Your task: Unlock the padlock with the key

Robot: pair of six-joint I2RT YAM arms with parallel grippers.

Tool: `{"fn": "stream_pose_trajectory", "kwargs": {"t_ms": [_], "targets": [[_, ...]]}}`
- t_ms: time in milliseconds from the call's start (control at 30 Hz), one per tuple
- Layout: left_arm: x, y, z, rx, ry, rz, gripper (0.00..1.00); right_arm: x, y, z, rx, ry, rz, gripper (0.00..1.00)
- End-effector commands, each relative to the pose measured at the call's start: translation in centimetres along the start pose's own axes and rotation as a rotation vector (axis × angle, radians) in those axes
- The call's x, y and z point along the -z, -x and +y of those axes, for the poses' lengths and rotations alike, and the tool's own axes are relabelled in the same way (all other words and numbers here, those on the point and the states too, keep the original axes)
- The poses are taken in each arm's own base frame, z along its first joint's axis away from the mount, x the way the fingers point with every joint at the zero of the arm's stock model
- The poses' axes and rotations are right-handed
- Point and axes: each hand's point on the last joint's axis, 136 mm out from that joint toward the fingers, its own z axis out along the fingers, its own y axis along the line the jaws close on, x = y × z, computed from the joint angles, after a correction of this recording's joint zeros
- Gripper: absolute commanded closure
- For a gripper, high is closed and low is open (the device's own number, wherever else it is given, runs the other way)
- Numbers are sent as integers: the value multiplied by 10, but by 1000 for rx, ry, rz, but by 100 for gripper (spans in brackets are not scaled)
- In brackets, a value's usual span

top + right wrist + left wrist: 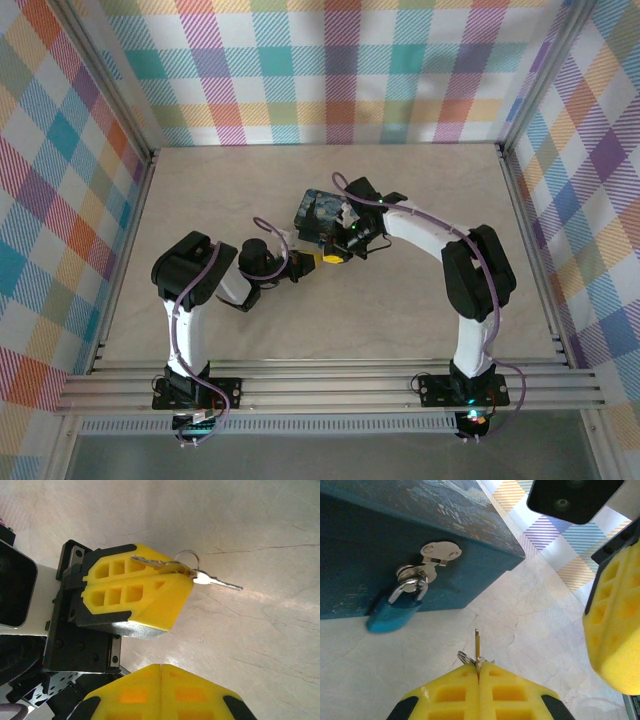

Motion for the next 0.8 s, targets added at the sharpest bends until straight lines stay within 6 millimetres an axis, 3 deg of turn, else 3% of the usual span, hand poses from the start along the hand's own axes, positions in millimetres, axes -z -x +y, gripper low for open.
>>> {"fn": "stream_pose_trajectory", "kwargs": {"t_ms": [0, 100, 233, 333, 567, 767], "targets": [[5, 20, -5, -64, 1, -62, 100, 11, 0, 4, -12, -21, -24, 100], [8, 16, -7, -54, 3, -47, 100, 20, 6, 4, 10, -34, -98, 100], [11, 11, -20, -36, -40, 9, 100, 37, 13, 18, 74, 41, -226, 100], [18, 11, -32, -37, -60, 38, 100, 54, 13, 31, 138, 105, -323, 94], [43, 18, -71, -60, -96, 95, 100, 84, -7, 44, 266, 238, -451, 79], [72, 40, -111, -93, -100, 85, 100, 90, -25, 52, 320, 415, -493, 66]]}}
